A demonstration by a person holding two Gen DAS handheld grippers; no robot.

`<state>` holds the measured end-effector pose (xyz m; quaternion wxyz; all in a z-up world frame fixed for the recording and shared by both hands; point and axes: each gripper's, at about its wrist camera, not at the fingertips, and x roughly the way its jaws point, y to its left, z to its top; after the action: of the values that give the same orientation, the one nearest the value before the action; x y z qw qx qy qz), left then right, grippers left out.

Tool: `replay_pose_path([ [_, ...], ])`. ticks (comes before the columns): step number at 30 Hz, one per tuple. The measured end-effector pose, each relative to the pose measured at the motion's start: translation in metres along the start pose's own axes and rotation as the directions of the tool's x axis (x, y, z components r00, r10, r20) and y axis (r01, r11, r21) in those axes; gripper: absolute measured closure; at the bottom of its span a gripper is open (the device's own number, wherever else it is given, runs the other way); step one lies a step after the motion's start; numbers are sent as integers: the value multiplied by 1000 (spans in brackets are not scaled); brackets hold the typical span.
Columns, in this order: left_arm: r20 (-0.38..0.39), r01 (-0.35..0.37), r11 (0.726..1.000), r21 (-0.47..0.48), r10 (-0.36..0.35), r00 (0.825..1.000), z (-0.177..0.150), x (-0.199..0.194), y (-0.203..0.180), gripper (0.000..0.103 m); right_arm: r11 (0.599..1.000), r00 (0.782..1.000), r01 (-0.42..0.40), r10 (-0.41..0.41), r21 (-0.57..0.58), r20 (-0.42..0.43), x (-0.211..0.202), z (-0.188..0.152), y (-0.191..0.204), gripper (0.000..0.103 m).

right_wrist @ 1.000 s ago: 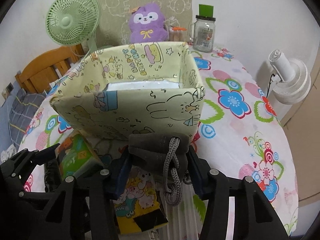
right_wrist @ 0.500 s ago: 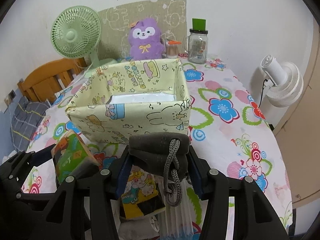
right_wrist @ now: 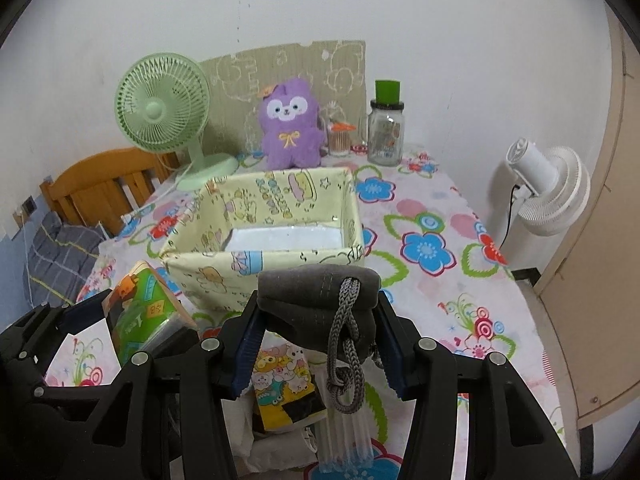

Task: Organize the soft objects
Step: 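Lift both held items over the fabric box and release them inside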

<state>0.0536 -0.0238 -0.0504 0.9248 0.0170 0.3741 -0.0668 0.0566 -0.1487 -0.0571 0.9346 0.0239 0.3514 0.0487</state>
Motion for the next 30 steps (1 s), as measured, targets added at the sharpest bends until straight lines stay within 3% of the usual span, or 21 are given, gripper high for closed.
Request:
replay_pose_path([
  [12, 66, -12, 1000, 10, 12, 998, 13, -22, -5, 18, 1000, 997, -5, 6, -13, 71, -27, 12, 1, 48],
  [30, 119, -28, 1000, 7, 27, 993, 48, -18, 0, 18, 1000, 991, -13, 16, -24, 130, -23, 47, 1, 48],
])
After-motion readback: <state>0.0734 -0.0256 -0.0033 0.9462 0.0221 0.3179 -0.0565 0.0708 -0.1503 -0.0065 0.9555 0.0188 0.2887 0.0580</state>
